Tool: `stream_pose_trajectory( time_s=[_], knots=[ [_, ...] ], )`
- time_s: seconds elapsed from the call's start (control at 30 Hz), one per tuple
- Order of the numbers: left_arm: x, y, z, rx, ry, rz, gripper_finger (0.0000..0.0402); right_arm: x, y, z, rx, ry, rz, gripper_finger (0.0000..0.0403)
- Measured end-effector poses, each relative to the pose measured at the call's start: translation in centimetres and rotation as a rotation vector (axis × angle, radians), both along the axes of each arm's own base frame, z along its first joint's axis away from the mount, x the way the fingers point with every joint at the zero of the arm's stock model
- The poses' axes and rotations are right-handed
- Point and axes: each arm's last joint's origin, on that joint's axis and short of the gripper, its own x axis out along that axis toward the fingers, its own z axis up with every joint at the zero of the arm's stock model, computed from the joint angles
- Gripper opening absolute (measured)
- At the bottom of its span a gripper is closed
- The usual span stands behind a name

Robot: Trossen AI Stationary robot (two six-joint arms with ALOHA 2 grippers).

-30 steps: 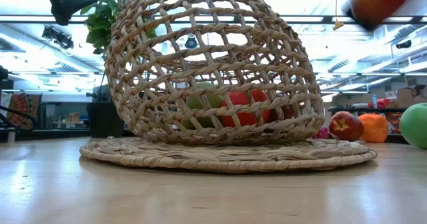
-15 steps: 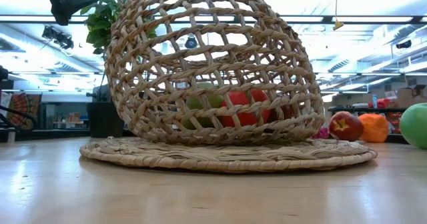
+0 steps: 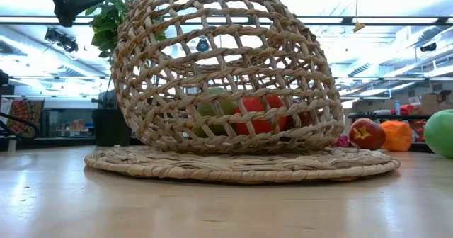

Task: Build produce basket
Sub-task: Put the bottom yellow red apple into the brown basket

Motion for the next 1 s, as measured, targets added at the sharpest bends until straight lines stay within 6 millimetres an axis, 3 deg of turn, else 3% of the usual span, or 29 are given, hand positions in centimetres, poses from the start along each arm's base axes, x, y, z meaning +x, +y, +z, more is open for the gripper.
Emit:
stream_pose_trajectory(
  time_s=[0.1,0.33,0.57,1.0],
  knots=[
    [0.0,0.0,0.0,0.0,0.0,0.0,0.039,0.1,-0.3,0.1,0.101,0.04,-0.003,0.0298],
    [0.0,0.0,0.0,0.0,0.0,0.0,0.039,1.2,-2.2,0.0,0.692,0.223,-0.027,0.03],
    [0.0,0.0,0.0,0.0,-0.001,0.0,0.039,1.8,-3.5,0.1,1.064,0.282,0.069,0.0303],
    [0.0,0.0,0.0,0.0,0.0,0.0,0.039,2.0,-4.0,0.0,1.048,0.266,0.041,0.0304]
  ],
)
